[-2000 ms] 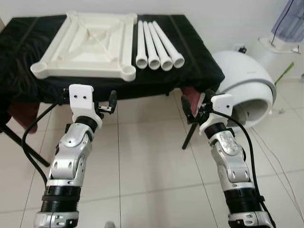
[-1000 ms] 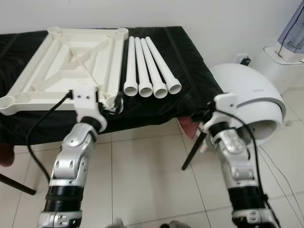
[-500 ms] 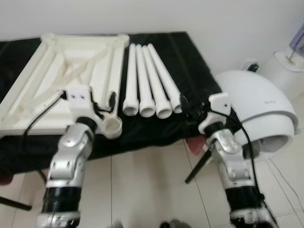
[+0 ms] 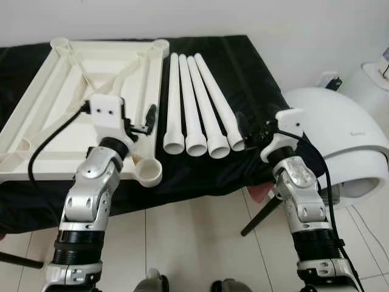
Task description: Building children table
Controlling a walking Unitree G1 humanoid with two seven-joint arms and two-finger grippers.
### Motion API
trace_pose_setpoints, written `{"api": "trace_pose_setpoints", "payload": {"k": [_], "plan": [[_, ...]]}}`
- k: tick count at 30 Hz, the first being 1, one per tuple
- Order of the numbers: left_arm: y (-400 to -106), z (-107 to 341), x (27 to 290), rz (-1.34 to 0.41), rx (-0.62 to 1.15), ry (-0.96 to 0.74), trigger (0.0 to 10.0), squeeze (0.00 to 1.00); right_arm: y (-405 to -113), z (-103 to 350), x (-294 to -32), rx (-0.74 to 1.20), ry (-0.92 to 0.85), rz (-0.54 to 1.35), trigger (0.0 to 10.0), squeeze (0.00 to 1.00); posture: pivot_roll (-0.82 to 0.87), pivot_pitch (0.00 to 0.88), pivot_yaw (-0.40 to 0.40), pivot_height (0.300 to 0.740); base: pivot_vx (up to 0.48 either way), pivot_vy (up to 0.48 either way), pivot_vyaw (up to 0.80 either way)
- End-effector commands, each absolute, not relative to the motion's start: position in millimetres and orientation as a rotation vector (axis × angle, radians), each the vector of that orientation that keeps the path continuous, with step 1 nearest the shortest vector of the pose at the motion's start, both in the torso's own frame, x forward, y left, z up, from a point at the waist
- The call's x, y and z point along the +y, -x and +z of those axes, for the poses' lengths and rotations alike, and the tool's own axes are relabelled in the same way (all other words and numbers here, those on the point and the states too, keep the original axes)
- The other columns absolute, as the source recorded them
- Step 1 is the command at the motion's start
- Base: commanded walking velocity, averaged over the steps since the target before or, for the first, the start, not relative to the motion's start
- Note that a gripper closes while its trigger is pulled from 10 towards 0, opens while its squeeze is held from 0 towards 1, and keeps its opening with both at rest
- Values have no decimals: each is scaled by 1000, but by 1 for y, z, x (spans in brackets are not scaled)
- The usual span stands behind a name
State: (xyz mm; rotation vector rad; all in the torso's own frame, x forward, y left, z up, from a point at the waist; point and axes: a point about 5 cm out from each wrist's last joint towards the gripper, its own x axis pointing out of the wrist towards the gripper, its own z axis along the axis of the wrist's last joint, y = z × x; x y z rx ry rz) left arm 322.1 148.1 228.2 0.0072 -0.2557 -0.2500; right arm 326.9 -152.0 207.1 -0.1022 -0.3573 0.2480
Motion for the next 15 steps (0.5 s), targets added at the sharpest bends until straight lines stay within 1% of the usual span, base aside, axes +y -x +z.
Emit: {"api": "trace_pose_setpoints", "payload": {"k": [1,2,9,13,15], "plan": [[-322,227,146,-300,-240,-32,10000,0,-329,207,-152,-342,101,260,10000,0,0,135,-17,740,0,0,0],[-326,233,144,-329,-242,-22,10000,0,-334,214,-152,-350,108,264,10000,0,-4,152,-10,740,0,0,0],[-329,234,144,-347,-223,8,10000,0,-337,225,-150,-384,117,277,10000,0,-6,163,2,740,0,0,0],[-330,232,145,-344,-202,1,10000,0,-336,224,-147,-383,108,272,10000,0,-5,161,13,740,0,0,0],[-330,230,142,-369,-183,-39,10000,0,-335,223,-146,-370,91,264,10000,0,-7,162,19,740,0,0,0]]}}
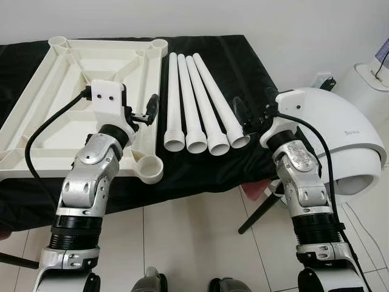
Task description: Building children table
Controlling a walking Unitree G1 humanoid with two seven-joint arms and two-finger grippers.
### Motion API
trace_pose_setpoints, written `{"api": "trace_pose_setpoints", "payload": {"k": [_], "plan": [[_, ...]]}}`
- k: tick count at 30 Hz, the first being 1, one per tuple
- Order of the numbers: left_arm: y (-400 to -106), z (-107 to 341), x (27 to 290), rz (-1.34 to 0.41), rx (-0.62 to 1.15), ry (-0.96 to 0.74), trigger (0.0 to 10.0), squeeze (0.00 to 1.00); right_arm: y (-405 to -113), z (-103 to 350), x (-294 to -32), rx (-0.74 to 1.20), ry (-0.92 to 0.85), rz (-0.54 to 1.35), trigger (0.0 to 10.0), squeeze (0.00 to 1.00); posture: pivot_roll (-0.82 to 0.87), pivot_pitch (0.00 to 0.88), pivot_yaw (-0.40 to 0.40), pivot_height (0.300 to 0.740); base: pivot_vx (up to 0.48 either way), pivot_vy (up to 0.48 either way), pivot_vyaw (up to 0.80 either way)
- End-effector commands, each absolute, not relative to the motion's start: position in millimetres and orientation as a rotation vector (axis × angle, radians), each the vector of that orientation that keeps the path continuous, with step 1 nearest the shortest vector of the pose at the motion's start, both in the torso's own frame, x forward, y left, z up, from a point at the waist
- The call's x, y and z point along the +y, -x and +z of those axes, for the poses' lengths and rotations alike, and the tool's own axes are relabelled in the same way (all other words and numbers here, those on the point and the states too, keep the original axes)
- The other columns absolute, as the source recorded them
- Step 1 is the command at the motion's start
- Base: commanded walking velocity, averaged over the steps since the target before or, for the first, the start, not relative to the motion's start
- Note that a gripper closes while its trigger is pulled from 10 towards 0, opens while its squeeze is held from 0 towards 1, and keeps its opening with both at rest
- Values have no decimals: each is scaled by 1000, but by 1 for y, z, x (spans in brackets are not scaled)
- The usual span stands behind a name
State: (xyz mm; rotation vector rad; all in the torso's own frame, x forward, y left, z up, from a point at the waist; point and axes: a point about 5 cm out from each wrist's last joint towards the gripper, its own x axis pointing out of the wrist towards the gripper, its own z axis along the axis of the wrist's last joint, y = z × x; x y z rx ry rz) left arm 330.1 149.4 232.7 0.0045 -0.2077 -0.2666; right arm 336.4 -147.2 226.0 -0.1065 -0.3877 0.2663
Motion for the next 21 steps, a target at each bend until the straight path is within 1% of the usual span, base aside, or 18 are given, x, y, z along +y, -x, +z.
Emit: {"api": "trace_pose_setpoints", "payload": {"k": [1,3,4,5,6,7,11,12,15,16,19,21], "plan": [[-330,230,142,-369,-183,-39,10000,0,-335,223,-146,-370,91,264,10000,0,-7,162,19,740,0,0,0],[-327,229,135,-434,-154,-78,10000,0,-337,221,-148,-332,75,246,10000,0,-10,167,26,740,0,0,0],[-327,229,135,-434,-154,-78,10000,0,-337,221,-148,-332,75,246,10000,0,-10,167,26,740,0,0,0],[-321,230,125,-537,-139,-91,10000,0,-343,219,-152,-269,73,228,10000,0,-17,173,31,740,0,0,0],[-321,230,125,-537,-139,-91,10000,0,-343,219,-152,-269,73,228,10000,0,-17,173,31,740,0,0,0],[-315,233,118,-616,-134,-100,10000,0,-349,218,-155,-218,67,233,10000,0,-18,178,32,740,0,0,0],[-311,235,113,-666,-119,-103,10000,0,-356,218,-156,-173,71,247,10000,0,-21,188,32,740,0,0,0],[-307,235,111,-707,-109,-97,10000,0,-360,216,-156,-143,87,246,10000,0,-22,197,30,740,0,0,0],[-306,235,110,-721,-109,-98,10000,0,-362,216,-157,-133,94,243,10000,0,-22,197,30,740,0,0,0],[-303,237,109,-738,-110,-103,10000,0,-368,218,-157,-115,102,243,10000,0,-15,211,21,740,0,0,0],[-300,240,107,-756,-111,-103,10000,0,-373,220,-157,-97,97,257,10000,0,-12,215,18,740,0,0,0],[-291,244,104,-797,-104,-110,10000,0,-385,224,-154,-27,98,308,10000,0,1,224,3,740,0,0,0]]}}
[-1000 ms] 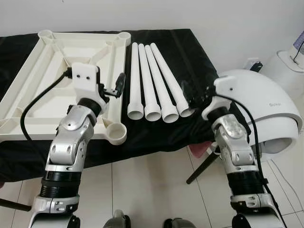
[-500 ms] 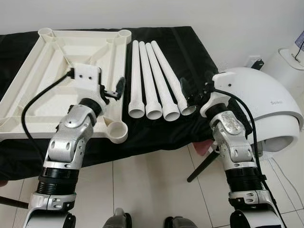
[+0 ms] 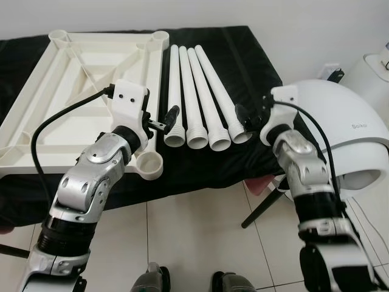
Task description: Building children table
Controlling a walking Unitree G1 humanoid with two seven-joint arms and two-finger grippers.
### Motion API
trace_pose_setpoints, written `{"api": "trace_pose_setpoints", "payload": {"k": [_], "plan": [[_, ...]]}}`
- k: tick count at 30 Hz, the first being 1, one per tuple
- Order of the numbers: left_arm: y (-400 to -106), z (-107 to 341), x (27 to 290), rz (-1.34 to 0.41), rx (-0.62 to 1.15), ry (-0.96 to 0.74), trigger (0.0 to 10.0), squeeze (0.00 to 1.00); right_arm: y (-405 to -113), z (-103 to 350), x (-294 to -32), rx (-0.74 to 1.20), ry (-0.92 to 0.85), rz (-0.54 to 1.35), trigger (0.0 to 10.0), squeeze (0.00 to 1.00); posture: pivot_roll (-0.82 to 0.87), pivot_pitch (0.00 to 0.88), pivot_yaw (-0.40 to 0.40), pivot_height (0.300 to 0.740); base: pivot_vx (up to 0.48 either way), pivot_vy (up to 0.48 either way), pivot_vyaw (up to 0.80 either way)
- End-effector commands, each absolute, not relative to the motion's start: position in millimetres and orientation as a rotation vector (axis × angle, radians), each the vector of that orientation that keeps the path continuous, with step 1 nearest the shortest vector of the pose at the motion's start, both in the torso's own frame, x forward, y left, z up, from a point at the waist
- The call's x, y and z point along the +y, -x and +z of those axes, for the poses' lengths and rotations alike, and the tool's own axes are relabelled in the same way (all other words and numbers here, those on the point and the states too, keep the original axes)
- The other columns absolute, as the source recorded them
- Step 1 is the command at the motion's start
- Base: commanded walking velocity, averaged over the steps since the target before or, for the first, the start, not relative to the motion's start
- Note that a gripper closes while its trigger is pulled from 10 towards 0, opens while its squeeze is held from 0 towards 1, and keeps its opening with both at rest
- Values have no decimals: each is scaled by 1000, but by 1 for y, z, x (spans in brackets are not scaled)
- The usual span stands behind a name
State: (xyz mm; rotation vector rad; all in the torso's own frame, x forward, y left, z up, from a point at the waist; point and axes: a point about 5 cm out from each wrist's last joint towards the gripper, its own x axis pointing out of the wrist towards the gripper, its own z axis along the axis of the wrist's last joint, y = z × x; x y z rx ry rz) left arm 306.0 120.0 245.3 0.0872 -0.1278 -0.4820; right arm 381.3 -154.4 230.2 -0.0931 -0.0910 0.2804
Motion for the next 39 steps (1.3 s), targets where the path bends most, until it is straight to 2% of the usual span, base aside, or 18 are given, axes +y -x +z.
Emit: {"api": "trace_pose_setpoints", "payload": {"k": [1,10,22,28,34,35,36,38,39], "plan": [[-291,244,104,-797,-104,-110,10000,0,-385,224,-154,-27,98,308,10000,0,1,224,3,740,0,0,0],[-270,249,95,-881,-98,-117,10000,0,-406,230,-153,98,111,371,10000,0,23,223,-31,740,0,0,0],[-262,249,91,-896,-81,-117,10000,0,-413,219,-147,230,135,422,10000,0,32,220,-56,740,0,0,0],[-261,249,90,-890,-74,-112,10000,0,-412,207,-144,287,106,430,10000,0,35,219,-58,740,0,0,0],[-262,249,91,-881,-69,-115,10000,0,-411,192,-148,383,11,363,10000,0,37,220,-58,740,0,0,0],[-262,249,92,-877,-68,-118,10000,0,-410,189,-148,406,-20,350,9529,0,37,220,-57,740,0,0,0],[-263,249,92,-875,-68,-119,10000,0,-409,187,-149,421,-42,342,8353,0,37,219,-56,740,0,0,0],[-263,249,92,-874,-68,-117,10000,0,-409,186,-150,418,-39,332,8353,0,37,219,-56,740,0,0,0],[-263,250,93,-872,-68,-118,10000,0,-409,184,-150,424,-40,323,5451,0,34,219,-54,740,0,0,0]]}}
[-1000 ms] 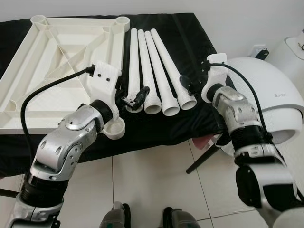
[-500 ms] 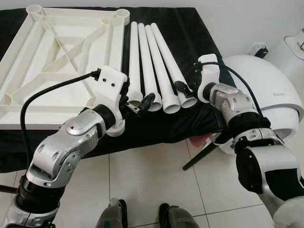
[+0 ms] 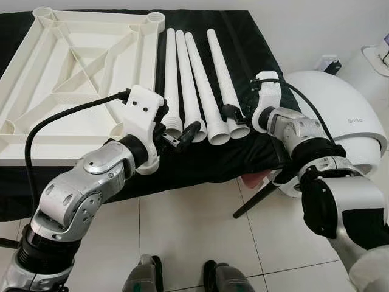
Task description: Building children table
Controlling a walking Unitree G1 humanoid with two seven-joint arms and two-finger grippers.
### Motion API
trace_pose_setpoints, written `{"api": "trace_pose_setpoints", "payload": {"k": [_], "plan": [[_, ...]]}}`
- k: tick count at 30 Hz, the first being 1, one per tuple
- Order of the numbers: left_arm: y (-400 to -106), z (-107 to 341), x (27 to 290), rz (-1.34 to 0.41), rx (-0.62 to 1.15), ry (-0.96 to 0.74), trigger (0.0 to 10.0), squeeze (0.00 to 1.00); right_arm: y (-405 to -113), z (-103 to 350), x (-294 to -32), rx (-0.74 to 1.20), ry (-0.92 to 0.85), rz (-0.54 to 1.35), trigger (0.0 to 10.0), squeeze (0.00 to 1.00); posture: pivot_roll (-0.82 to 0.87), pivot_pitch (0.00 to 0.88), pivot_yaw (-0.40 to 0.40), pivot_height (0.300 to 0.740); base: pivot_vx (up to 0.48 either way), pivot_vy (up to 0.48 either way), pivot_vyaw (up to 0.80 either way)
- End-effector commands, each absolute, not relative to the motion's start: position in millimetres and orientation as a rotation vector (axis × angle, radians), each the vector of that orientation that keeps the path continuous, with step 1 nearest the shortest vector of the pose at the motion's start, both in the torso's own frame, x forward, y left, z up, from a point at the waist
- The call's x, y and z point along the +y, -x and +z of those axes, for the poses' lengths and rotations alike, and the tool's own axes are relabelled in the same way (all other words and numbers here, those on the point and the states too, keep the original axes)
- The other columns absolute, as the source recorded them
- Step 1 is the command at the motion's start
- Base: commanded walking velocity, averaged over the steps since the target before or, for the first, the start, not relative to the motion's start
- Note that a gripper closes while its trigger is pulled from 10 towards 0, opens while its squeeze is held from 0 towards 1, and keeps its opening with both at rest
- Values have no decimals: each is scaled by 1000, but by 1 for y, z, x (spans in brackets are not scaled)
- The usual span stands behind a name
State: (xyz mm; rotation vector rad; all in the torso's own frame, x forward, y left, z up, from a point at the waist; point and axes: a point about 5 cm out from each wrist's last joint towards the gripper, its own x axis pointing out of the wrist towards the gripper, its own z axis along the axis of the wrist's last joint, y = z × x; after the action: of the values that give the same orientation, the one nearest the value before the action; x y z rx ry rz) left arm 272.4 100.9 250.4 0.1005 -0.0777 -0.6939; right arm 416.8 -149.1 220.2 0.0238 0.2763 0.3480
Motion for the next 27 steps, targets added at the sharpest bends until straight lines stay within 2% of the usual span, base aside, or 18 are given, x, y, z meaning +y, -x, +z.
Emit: {"api": "trace_pose_setpoints", "payload": {"k": [1,4,6,7,8,25,26,27], "plan": [[-263,250,93,-871,-68,-118,10000,0,-409,183,-150,427,-37,319,4118,0,34,219,-54,740,0,0,0],[-264,250,93,-869,-69,-117,10000,0,-409,181,-151,431,-53,293,4118,0,33,217,-54,740,0,0,0],[-266,251,94,-861,-74,-116,10000,0,-409,178,-153,437,-64,257,1020,0,29,214,-52,740,0,0,0],[-266,251,94,-861,-74,-116,10000,0,-409,178,-153,437,-64,257,1020,0,29,214,-52,740,0,0,0],[-267,252,94,-857,-77,-114,10000,0,-408,176,-154,445,-69,240,0,0,28,212,-50,740,0,0,0],[-279,251,99,-811,-83,-68,10000,0,-408,171,-163,460,-129,91,0,0,16,196,-38,740,0,0,0],[-280,250,98,-813,-80,-69,10000,0,-407,169,-160,471,-104,122,4157,0,12,197,-36,740,0,0,0],[-280,249,98,-816,-78,-70,10000,0,-407,168,-159,467,-81,143,10000,0,12,198,-36,740,0,0,0]]}}
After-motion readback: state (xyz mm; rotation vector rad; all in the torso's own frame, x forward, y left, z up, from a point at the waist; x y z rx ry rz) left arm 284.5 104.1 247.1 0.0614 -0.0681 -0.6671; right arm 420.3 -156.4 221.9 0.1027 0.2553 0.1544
